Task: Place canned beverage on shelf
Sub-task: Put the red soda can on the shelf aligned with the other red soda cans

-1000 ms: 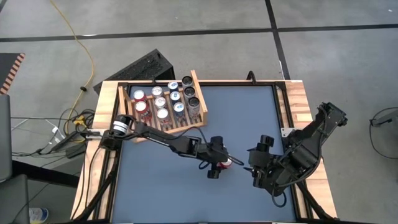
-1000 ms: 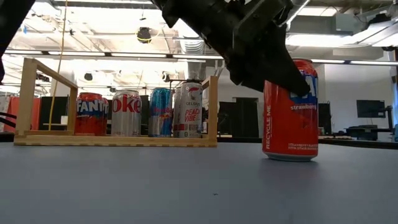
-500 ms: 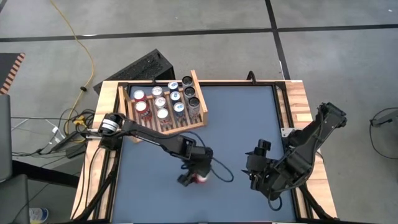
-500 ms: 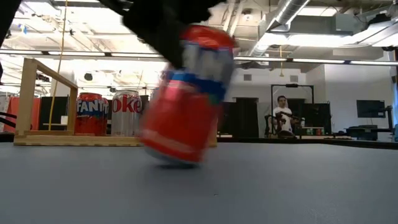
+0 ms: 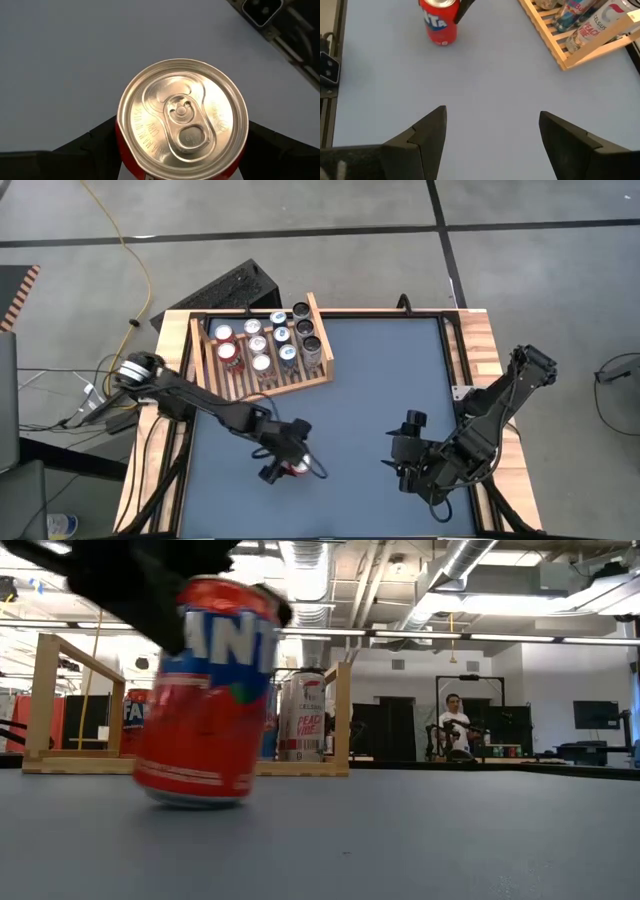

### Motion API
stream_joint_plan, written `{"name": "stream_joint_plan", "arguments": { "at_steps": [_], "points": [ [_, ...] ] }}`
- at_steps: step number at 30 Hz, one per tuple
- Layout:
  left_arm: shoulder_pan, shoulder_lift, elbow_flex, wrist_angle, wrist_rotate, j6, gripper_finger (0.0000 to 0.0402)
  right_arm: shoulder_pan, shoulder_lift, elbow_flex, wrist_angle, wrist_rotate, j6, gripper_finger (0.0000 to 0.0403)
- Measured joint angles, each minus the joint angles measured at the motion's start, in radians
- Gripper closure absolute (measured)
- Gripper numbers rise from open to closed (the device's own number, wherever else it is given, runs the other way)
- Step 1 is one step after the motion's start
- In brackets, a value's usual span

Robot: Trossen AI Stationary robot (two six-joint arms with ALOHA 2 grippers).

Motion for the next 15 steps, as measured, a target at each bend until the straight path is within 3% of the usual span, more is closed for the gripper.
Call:
{"name": "stream_joint_plan", "arguments": {
  "at_steps": [8,15],
  "points": [
    [-0.002,-0.203,-0.275,0.217,-0.124,-0.076,0.0109,-0.042,0.000,0.000,0.018,0.003,0.000,0.0112],
    [-0.008,-0.218,-0.320,0.254,-0.179,-0.138,0.0094,-0.074,0.000,0.000,0.034,0.002,0.000,0.0112]
  ]
}}
